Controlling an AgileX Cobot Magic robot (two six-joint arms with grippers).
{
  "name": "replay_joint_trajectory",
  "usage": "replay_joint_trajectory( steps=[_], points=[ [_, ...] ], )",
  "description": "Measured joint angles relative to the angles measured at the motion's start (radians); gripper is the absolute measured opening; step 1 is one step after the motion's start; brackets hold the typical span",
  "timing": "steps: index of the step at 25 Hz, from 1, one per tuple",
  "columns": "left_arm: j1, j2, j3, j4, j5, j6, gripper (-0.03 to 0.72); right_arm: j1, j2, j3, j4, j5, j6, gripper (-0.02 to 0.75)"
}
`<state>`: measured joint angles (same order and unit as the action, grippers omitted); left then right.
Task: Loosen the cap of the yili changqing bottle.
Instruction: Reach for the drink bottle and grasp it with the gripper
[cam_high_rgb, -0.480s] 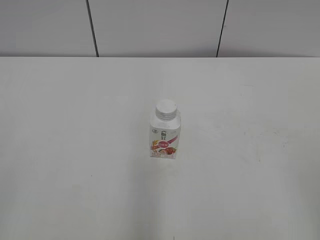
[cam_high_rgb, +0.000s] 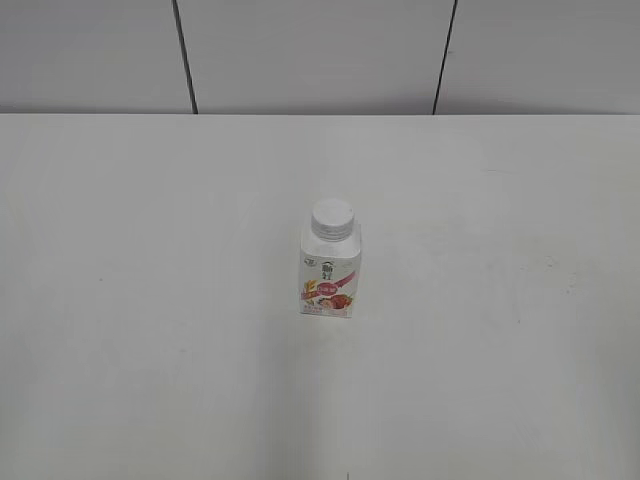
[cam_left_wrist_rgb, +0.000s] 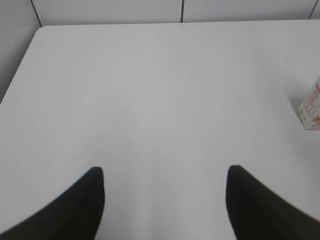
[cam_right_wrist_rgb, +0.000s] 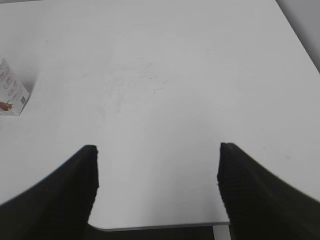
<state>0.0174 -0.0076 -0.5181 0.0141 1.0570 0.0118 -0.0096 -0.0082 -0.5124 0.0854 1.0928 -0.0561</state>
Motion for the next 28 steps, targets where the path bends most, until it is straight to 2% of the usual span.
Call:
replay_joint_trajectory(
  steps=[28],
  points=[
    [0.0,0.0,0.0,-0.001,0.0,0.0,0.47,0.0,0.0,0.0,-0.01,0.0,0.0,0.587]
  ],
)
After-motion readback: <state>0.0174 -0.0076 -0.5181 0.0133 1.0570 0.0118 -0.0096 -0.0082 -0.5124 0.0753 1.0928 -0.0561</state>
